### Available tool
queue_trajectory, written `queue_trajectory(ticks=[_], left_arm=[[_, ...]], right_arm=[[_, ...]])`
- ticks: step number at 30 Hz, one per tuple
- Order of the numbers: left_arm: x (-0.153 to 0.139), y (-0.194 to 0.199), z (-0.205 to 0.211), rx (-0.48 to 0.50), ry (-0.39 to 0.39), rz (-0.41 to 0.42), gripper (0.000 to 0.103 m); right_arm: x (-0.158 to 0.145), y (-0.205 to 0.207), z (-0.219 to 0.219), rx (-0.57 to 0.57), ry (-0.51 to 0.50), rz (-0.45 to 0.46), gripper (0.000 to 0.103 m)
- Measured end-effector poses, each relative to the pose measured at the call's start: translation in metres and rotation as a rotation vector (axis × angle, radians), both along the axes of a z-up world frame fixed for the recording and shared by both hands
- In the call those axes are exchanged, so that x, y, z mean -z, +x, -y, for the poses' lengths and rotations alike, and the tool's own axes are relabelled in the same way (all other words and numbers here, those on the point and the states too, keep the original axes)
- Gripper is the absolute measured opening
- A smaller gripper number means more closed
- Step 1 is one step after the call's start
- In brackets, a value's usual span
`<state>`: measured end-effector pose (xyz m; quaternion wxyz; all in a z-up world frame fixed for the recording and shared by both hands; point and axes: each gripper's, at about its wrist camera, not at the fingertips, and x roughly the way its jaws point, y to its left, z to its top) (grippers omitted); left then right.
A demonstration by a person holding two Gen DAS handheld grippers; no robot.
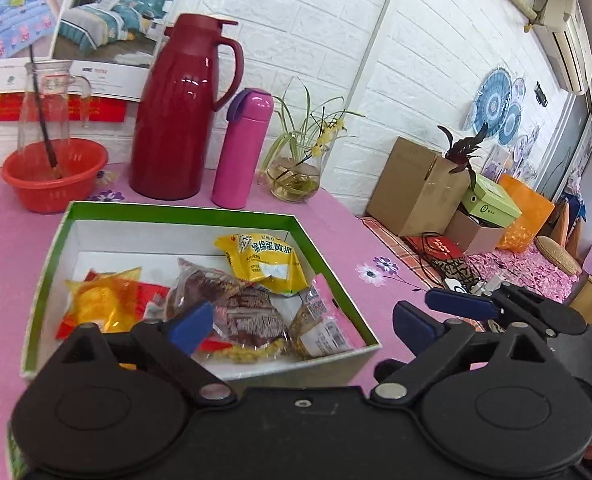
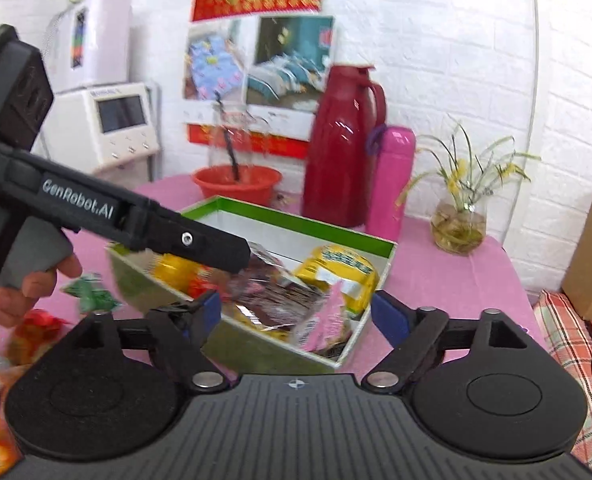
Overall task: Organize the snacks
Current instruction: 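Grasp the white bag with blue print from the pile with both grippers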
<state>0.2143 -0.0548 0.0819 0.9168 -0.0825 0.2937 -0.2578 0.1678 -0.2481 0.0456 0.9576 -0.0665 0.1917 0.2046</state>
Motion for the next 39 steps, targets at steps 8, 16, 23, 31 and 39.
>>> queue_trajectory(ticks=[8, 16, 23, 31, 39], left_arm=[[-0.022, -0.086, -0.049, -0.056, 0.061, 0.033, 0.1], [0.016, -0.16, -0.101, -0.123, 0.051, -0.06, 0.1], [0.06, -0.21, -0.154, -0.281, -0.069, -0.158, 0.099], [0.083, -0.22, -0.187, -0.328, -0.185, -0.239, 0.083], [0.095, -0.204, -0.196, -0.29, -0.229, -0.266, 0.065]], right_arm=[[-0.011, -0.065, -0.026, -0.157, 0.034, -0.01, 0.103], [0.004, -0.098, -0.065, -0.327, 0.064, -0.13, 0.103], [0.026, -0.114, -0.116, -0.512, 0.039, -0.241, 0.103], [0.044, -0.102, -0.16, -0.598, 0.03, -0.365, 0.103], [0.056, -0.084, -0.174, -0.569, 0.012, -0.465, 0.102]])
